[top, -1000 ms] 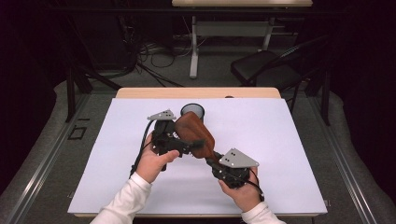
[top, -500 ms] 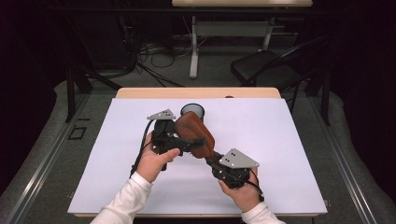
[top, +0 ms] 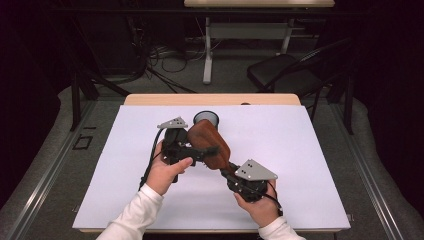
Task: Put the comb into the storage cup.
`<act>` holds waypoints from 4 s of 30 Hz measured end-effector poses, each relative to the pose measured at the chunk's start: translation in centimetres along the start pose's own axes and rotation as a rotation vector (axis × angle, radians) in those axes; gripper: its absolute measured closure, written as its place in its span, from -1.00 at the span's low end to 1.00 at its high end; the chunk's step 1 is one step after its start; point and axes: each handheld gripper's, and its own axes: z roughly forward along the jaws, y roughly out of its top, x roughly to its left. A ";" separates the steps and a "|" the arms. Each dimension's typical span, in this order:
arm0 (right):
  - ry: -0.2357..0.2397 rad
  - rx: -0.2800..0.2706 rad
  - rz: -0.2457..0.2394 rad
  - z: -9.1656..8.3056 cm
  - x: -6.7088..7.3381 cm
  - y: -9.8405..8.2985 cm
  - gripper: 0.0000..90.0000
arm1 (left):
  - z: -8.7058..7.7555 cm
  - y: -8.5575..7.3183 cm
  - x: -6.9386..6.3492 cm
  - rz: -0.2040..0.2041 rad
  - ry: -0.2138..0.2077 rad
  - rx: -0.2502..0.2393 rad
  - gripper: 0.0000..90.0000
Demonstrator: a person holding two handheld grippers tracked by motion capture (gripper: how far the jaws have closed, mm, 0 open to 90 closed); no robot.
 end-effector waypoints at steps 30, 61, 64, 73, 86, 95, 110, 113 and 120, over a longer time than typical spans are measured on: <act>0.000 0.018 -0.005 0.5 0.1 -0.8 0.61 | -0.4 -0.1 0.2 -0.084 -0.018 -0.013 -0.16; -0.014 0.007 -0.041 0.8 0.0 -1.2 0.61 | -0.5 0.2 0.2 -0.208 -0.021 -0.006 -0.03; -0.009 0.005 -0.047 0.8 -0.1 -1.2 0.61 | -0.6 0.3 0.2 -0.219 -0.028 0.007 -0.01; 0.000 0.006 -0.052 0.7 -0.1 -1.1 0.61 | -0.8 0.5 0.3 -0.281 -0.037 0.028 0.03; 0.003 0.005 -0.048 0.7 -0.1 -1.1 0.61 | -0.9 0.8 0.3 -0.350 -0.044 0.057 0.11; 0.001 0.006 -0.049 0.8 -0.1 -1.2 0.61 | -0.8 0.9 0.4 -0.364 -0.048 0.075 0.11; 0.007 0.015 -0.023 0.9 -0.3 -1.3 0.61 | -0.5 1.2 0.5 -0.429 -0.030 0.097 0.17; 0.010 0.017 -0.017 0.9 -0.3 -1.2 0.61 | -0.4 1.2 0.6 -0.438 -0.034 0.098 0.17; 0.011 0.018 -0.002 1.0 -0.4 -1.2 0.59 | -0.4 1.2 0.9 -0.449 -0.041 0.100 0.18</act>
